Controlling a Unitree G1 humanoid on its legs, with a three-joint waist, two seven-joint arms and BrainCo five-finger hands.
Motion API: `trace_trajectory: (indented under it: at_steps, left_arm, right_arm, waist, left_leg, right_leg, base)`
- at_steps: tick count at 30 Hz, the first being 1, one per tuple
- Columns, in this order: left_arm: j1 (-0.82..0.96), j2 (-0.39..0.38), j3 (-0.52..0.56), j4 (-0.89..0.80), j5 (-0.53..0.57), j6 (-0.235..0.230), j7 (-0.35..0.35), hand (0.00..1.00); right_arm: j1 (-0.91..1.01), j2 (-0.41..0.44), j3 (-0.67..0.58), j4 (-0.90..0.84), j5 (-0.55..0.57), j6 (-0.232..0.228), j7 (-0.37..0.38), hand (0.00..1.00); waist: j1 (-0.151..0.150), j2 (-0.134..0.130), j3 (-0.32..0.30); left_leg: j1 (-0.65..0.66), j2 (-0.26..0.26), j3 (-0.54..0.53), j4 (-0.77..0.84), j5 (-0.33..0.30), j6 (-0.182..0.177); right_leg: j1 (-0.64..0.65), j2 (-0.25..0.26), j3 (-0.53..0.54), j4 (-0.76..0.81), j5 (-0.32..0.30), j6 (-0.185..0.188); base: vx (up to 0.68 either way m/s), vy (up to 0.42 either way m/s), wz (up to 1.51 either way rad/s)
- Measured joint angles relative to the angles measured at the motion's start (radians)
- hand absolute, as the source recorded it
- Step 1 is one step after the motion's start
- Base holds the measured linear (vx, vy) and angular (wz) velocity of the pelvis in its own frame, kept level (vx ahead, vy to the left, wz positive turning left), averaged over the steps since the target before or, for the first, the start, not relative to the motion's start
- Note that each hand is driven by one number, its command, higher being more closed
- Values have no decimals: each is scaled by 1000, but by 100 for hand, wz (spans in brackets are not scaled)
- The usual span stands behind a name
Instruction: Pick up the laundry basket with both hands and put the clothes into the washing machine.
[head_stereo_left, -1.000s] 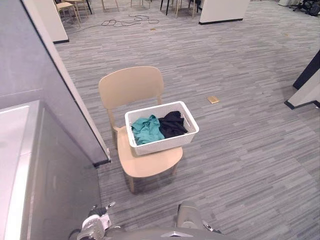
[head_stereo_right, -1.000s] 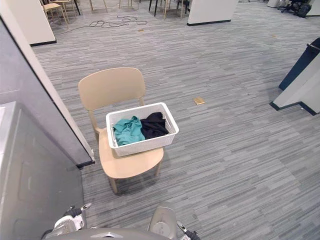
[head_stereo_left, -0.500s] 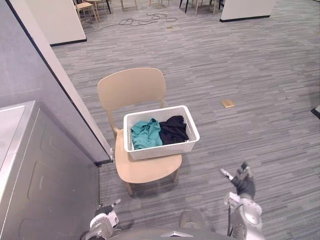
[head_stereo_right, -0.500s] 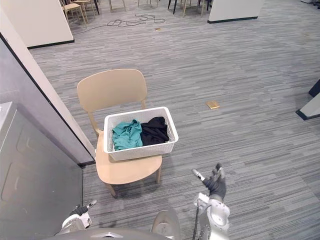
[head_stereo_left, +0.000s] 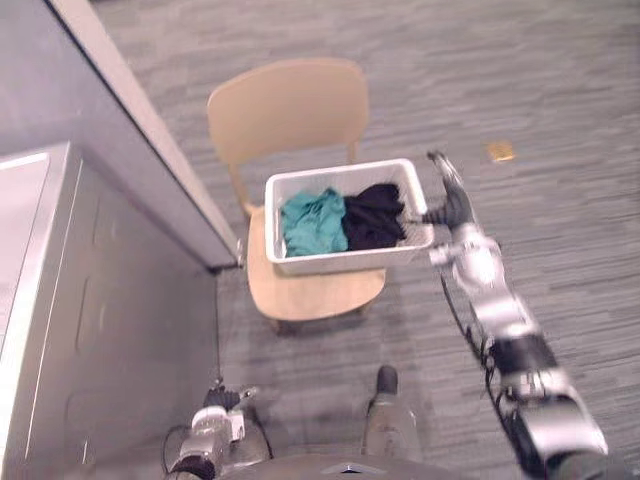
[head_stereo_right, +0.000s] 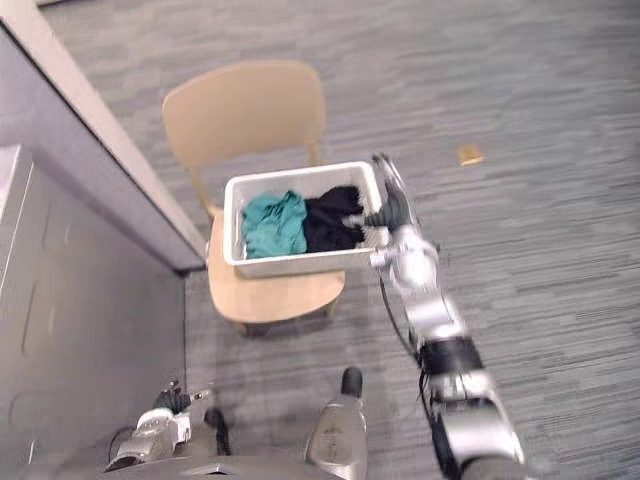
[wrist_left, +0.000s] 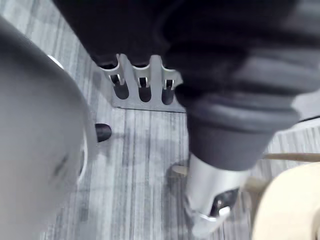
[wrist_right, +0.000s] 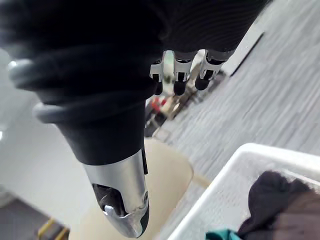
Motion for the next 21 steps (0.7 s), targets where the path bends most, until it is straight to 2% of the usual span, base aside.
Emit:
trace_trajectory:
  at_steps: [1,3,6,8,13,17,21]
  left_arm:
    - [-3,3,-3,-9,-10,-4,1,0]
    - [-18,24,-13,-37,-38,-16,3,0]
    - [-22,47,-10,-43,-77,-24,8,0]
    - [-34,53,14,-44,-107,-35,13,0]
    - [-51,53,45,-46,-134,-57,16,0]
    - [-62,54,59,-47,-152,-65,16,0]
    - [-75,57,61,-48,-185,-66,19,0]
  right_arm:
    - [-44,-15,27,35,0,2,1,0]
    - [-199,-54,100,166,0,20,14,0]
    - [-320,-106,158,238,0,28,26,0]
    - [-377,-144,202,255,0,36,43,0]
    - [-463,-154,313,312,-55,39,81,0]
    - [-525,-174,388,314,-79,39,85,0]
    - [-585,-196,399,318,-112,39,83,0]
  waist:
    - [7,3,14]
    - [27,7,83]
    - [43,8,139]
    - [58,7,157]
    - [81,4,174]
    - [84,3,182]
    - [97,-1,189]
  left_leg:
    - [-16,0,-11,0,8,1]
    - [-55,3,-47,-1,31,-1]
    - [-95,3,-72,12,39,0]
    - [-138,0,-83,20,48,1]
    - [-207,0,-99,29,62,-2]
    - [-264,0,-111,28,80,-3]
    - [-302,1,-123,-6,113,-6]
  right_leg:
    - [-9,0,-5,1,5,-3]
    - [-30,-1,-29,18,9,-8]
    - [-52,-6,-44,30,12,-12]
    - [-93,-11,-47,49,11,-12]
    - [-169,-18,-50,96,-3,-23]
    - [-227,-20,-51,114,-4,-24]
    - [-273,-20,-55,123,-3,-25]
  base:
    - [-123,-55,40]
    - [-94,-50,35]
    - [-87,-24,21]
    - [-58,-10,16]
    - [-49,-18,10]
    - [-44,-22,7]
    - [-36,-34,12]
